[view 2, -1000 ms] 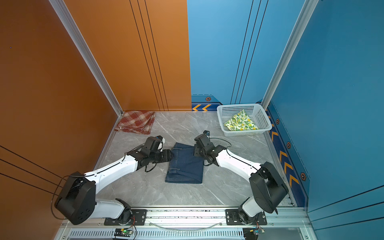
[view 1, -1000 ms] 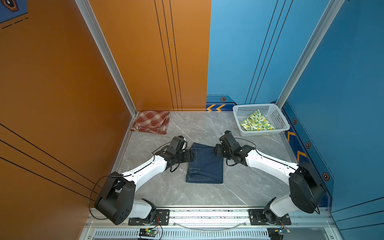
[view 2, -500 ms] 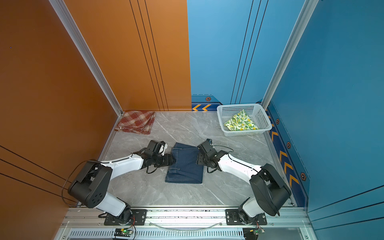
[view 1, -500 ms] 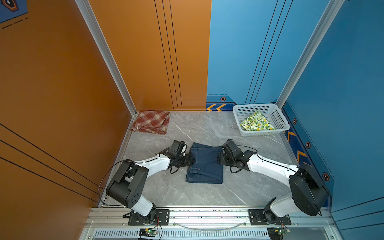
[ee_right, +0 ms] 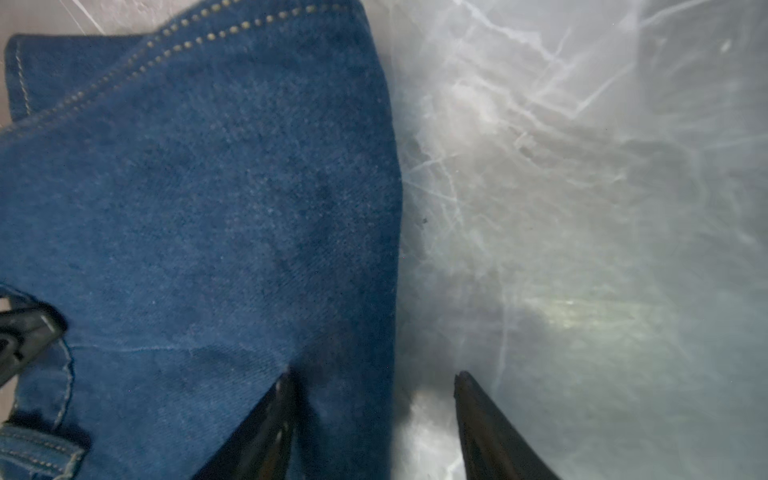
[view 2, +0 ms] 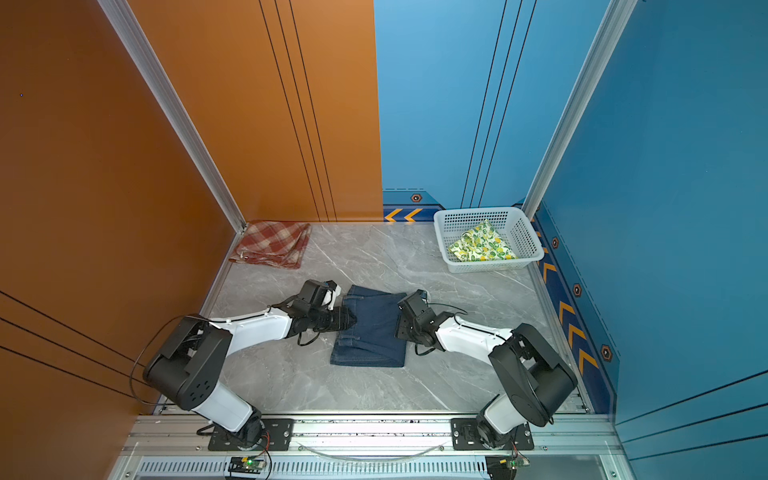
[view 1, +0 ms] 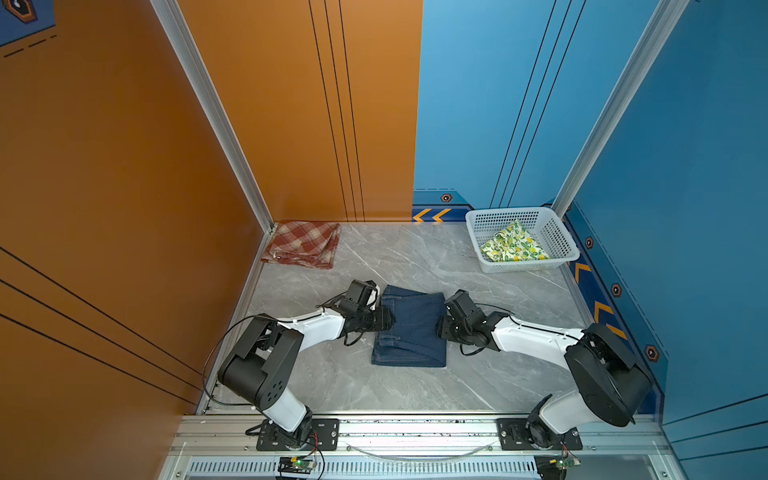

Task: Fold and stack the skirts
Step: 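Grasp the folded denim skirt's side edge with the left gripper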

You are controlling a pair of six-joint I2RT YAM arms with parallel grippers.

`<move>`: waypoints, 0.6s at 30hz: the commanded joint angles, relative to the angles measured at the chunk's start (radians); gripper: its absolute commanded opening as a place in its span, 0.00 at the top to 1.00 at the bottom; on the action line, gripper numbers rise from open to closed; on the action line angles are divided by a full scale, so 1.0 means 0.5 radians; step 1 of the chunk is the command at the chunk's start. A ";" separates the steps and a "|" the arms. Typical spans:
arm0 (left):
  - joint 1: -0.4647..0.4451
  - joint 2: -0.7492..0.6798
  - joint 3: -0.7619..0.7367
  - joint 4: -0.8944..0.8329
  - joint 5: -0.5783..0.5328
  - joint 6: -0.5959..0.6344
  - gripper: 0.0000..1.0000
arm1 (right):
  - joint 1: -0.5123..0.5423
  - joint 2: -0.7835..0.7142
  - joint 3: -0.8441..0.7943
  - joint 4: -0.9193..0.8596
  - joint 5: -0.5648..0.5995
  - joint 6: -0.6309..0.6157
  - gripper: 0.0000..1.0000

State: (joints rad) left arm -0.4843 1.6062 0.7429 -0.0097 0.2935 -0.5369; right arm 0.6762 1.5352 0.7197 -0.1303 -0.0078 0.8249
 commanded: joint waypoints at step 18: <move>-0.107 0.322 -0.149 -0.302 0.053 -0.082 0.41 | -0.007 0.166 -0.025 0.300 -0.062 0.136 0.48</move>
State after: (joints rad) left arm -0.5137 1.6627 0.7605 0.0257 0.2890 -0.5392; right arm 0.6788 1.5875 0.7185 0.0116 -0.0235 0.8845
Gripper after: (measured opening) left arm 0.592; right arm 0.525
